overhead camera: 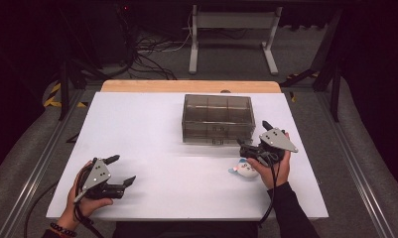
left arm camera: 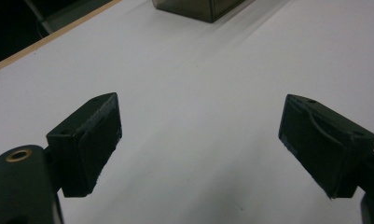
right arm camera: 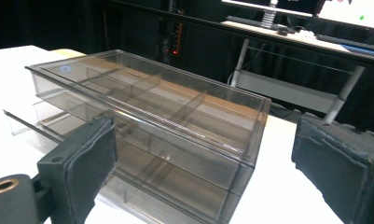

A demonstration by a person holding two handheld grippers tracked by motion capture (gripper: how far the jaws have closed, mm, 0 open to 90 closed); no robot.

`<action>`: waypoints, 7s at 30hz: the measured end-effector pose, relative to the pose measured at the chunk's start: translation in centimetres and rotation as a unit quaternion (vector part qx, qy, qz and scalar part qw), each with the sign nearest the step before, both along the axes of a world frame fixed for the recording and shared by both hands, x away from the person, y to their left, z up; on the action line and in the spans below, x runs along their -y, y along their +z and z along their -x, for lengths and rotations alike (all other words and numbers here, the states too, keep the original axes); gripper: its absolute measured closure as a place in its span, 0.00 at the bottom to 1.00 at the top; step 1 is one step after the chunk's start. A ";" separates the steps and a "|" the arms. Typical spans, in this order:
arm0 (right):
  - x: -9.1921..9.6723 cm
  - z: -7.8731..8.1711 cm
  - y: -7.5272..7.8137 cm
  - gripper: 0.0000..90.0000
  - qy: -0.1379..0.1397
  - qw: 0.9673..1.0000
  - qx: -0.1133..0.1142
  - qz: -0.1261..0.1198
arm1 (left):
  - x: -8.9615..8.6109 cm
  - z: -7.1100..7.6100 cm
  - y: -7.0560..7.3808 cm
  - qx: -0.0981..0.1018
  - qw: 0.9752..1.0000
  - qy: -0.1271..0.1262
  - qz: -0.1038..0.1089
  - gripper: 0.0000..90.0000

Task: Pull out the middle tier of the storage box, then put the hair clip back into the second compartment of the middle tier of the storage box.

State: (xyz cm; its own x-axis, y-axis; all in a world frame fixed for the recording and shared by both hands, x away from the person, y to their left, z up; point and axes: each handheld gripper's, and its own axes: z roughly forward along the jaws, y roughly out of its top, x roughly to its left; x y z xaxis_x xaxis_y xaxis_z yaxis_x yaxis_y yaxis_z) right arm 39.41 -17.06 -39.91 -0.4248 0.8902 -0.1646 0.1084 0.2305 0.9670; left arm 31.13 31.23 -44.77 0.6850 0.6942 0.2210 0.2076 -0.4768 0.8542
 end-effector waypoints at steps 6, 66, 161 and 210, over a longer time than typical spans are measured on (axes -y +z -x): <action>0.3 -0.2 -0.3 0.15 0.005 1.000 -0.012 0.001 | 0.2 -0.2 0.0 0.000 1.000 -0.003 -0.005 0.16; -1.5 -3.8 -1.9 0.99 0.028 0.982 -0.171 0.071 | 1.2 -0.5 -0.1 -0.001 1.000 -0.012 -0.011 0.17; -4.4 -3.0 -2.7 0.98 0.054 0.975 -0.188 0.110 | 1.3 -0.6 -0.1 -0.004 1.000 -0.015 -0.021 0.17; -2.0 -0.3 0.6 0.62 0.080 0.989 -0.100 0.068 | 1.0 -0.4 0.1 0.002 1.000 -0.009 -0.016 0.17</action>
State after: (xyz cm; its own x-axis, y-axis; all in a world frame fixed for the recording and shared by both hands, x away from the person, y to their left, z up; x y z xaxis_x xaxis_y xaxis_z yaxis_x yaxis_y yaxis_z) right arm 39.66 -15.06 -39.28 -0.5941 0.7849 -0.1759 0.2472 0.3863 0.8887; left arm 31.58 30.20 -44.69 0.6967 0.6742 0.2448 0.1954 -0.5068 0.8396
